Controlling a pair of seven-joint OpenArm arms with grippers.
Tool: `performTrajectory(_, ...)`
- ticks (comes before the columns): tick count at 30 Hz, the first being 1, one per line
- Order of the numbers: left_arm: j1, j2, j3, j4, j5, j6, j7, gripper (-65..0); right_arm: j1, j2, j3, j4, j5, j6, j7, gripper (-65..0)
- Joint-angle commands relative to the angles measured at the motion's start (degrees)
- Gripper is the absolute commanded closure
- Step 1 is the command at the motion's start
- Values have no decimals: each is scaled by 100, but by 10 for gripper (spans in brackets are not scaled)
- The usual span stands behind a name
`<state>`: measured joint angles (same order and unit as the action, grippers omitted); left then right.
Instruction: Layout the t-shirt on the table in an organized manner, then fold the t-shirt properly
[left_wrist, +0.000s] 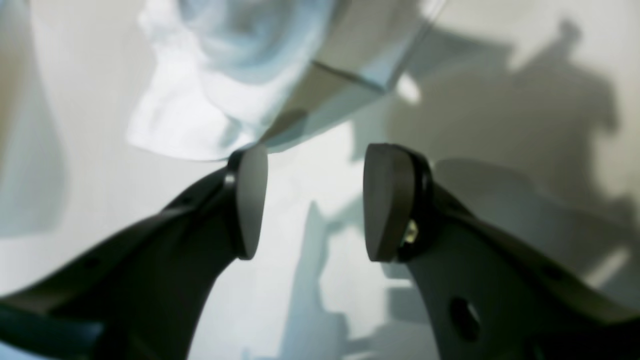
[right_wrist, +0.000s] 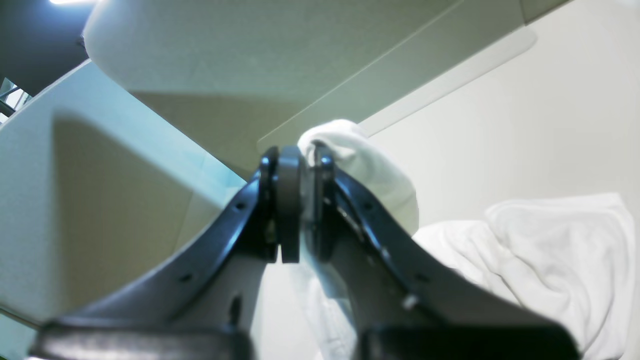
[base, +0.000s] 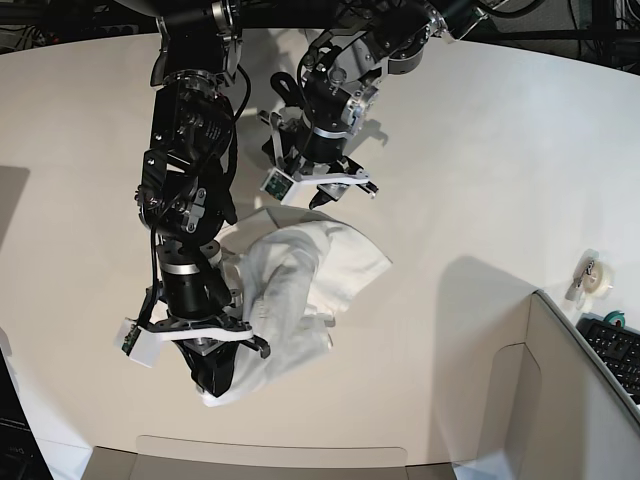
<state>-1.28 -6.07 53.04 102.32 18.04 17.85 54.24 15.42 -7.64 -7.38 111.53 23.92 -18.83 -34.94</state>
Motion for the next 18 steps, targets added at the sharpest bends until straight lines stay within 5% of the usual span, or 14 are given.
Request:
performTrajectory(1, -79, 39, 99, 93, 345, 48, -118, -285, 150, -5, -14, 113, -5, 103, 131, 0)
performTrajectory(7, -255, -48, 494, -294, 1277, 22, -127, -285, 221, 91, 30, 113, -14, 103, 131, 0)
performTrajectory(18, -395, -92, 433, -311, 1339, 66, -531, -285, 229, 338, 21, 157, -14, 103, 131, 0)
